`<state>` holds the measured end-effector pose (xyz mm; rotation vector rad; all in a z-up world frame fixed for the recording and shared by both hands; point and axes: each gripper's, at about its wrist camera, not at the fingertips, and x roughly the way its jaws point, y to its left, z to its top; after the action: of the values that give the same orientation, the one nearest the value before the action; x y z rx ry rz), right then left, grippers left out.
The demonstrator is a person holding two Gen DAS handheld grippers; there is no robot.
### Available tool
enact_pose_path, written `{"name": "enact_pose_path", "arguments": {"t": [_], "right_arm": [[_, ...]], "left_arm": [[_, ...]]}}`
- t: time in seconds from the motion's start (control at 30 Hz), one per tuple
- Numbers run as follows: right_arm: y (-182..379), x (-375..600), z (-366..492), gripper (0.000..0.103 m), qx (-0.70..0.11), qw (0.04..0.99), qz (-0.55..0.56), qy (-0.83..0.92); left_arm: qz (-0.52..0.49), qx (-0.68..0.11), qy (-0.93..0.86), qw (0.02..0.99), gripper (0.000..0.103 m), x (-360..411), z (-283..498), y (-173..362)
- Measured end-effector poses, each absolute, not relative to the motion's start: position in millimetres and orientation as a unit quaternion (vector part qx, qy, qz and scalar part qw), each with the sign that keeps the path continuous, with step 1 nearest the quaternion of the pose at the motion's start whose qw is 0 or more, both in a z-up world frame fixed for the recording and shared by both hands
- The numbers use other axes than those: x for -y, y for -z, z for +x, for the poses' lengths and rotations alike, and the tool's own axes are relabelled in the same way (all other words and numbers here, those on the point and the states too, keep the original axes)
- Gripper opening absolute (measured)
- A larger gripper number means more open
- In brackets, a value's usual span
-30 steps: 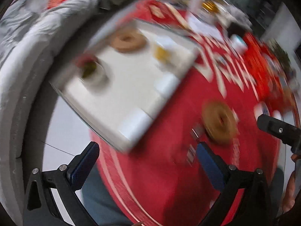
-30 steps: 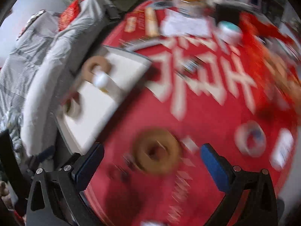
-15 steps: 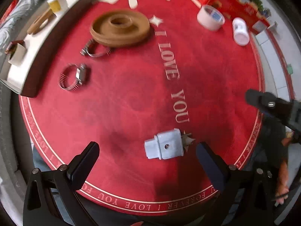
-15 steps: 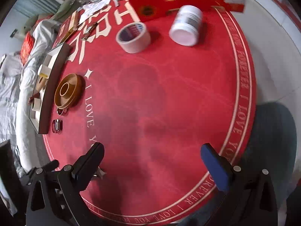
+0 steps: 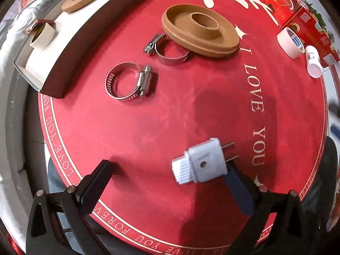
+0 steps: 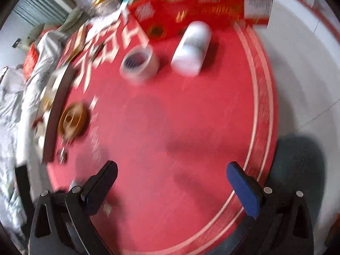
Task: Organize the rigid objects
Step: 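Move the left tool to the white plug while the right tool moves to the white bottle, then grasp the white plug with the left tool while the right tool grasps the white bottle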
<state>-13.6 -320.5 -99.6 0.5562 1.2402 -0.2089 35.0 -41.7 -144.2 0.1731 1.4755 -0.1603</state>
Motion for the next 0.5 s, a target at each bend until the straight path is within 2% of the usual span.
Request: {"name": "enact_pose_path", "arguments": {"t": [0.27, 0.5], "right_arm": [[120.5, 376.2, 58.5, 0.103, -0.565, 0.752, 0.275, 0.199], [142.1, 376.3, 94.9, 0.103, -0.602, 0.74, 0.196, 0.228]], "left_arm": [[0.059, -0.676, 0.051, 0.733, 0.103, 59.4, 54.6, 142.6], [0.038, -0.665, 0.031, 0.745, 0.103, 69.0, 67.4, 140.6]]}}
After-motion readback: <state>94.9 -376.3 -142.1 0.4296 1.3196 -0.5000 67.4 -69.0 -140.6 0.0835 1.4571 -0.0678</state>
